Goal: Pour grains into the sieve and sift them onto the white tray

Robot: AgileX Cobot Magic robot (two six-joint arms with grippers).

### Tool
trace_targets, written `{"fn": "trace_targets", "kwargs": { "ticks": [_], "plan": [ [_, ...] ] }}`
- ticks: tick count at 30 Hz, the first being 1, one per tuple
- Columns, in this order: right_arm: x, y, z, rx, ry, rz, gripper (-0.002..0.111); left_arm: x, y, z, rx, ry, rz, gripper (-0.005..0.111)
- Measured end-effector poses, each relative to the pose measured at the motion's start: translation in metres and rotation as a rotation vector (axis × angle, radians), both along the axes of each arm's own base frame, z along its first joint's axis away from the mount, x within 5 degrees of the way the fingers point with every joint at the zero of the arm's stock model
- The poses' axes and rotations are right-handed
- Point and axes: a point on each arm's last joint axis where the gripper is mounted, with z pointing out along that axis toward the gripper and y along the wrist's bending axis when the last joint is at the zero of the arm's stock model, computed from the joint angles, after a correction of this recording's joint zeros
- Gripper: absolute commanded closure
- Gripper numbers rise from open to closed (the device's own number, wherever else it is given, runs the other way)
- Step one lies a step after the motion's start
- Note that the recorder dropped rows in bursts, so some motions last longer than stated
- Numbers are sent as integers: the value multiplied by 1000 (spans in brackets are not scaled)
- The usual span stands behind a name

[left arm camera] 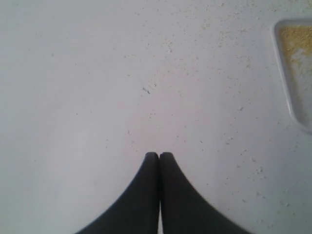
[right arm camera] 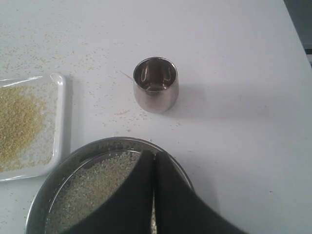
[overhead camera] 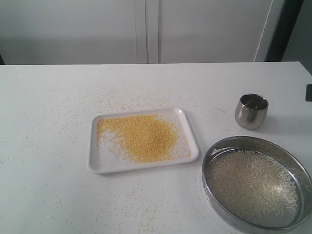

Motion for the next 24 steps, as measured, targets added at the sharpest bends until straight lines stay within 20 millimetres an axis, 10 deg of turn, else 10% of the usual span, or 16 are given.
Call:
{"fn": "trace_targets", "kwargs": {
  "ticks": [24],
  "plan": [
    [0,0,0,7,0,-5,108,-58,3,-84,121,-273,38,107]
  ]
}}
